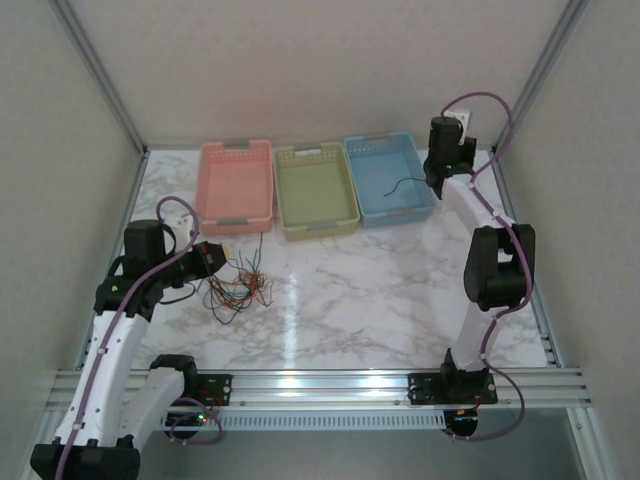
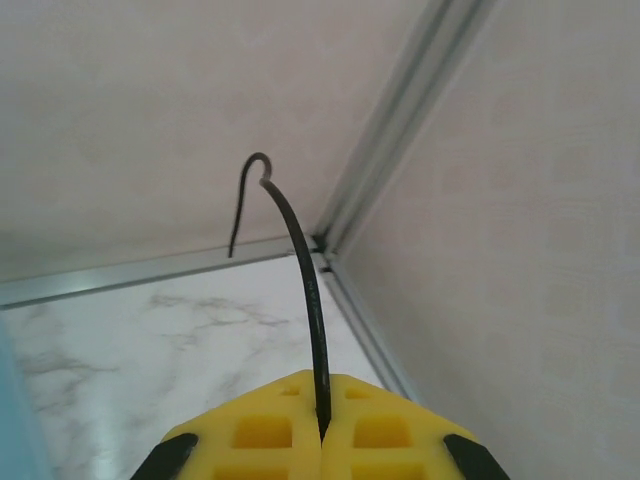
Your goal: Untangle the cables
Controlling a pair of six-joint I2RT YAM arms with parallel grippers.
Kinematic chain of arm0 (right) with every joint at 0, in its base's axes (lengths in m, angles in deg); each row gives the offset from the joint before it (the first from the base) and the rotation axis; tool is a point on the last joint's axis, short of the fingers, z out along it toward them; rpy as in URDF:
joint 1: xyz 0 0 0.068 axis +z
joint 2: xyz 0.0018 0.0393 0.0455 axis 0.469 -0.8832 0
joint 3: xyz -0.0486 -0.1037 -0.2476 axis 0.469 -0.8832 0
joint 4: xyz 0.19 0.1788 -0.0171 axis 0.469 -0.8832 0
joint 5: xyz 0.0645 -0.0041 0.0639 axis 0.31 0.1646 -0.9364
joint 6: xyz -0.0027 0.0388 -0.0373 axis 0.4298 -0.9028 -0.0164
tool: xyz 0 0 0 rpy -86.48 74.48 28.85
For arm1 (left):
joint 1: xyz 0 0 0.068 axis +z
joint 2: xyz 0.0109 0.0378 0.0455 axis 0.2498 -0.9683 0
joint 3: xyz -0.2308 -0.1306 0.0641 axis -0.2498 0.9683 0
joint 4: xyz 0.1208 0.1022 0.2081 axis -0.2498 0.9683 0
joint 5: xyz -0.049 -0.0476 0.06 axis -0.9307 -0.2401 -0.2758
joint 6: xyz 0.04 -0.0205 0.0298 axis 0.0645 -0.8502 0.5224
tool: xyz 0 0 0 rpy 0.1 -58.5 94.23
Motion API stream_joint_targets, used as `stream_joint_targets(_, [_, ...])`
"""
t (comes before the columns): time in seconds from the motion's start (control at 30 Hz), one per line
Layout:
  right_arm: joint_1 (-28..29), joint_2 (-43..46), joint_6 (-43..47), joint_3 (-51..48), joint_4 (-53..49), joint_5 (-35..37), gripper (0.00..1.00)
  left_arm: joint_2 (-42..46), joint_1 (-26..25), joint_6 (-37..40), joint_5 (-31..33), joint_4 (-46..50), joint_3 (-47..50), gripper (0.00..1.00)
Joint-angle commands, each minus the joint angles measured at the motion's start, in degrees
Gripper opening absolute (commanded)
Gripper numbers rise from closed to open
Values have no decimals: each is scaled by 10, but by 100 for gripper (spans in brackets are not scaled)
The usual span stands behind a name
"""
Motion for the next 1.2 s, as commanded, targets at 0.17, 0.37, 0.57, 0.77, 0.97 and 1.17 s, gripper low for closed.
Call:
stream_joint_targets(0.17, [75, -7, 25, 10, 9, -155, 0, 5, -6, 10, 0, -3, 7, 0])
stream_joint_targets(0.37, [92, -37, 20, 53, -55, -226, 0, 6, -6, 10, 1, -3, 6, 0])
stream_joint_targets(0.57, [92, -78, -2, 81, -103, -231, 0, 7, -6, 10, 0, -3, 6, 0])
stream_joint_targets(0.77, [85, -122, -11, 117, -147, -167, 0, 9, -8, 10, 1, -1, 7, 0])
stream_joint_targets(0.97, [77, -133, -23, 123, -176, -170, 15, 6, -7, 10, 1, -3, 7, 0])
stream_joint_targets(1.17, [64, -123, -59, 141, -213, -154, 57, 7, -8, 10, 1, -1, 7, 0])
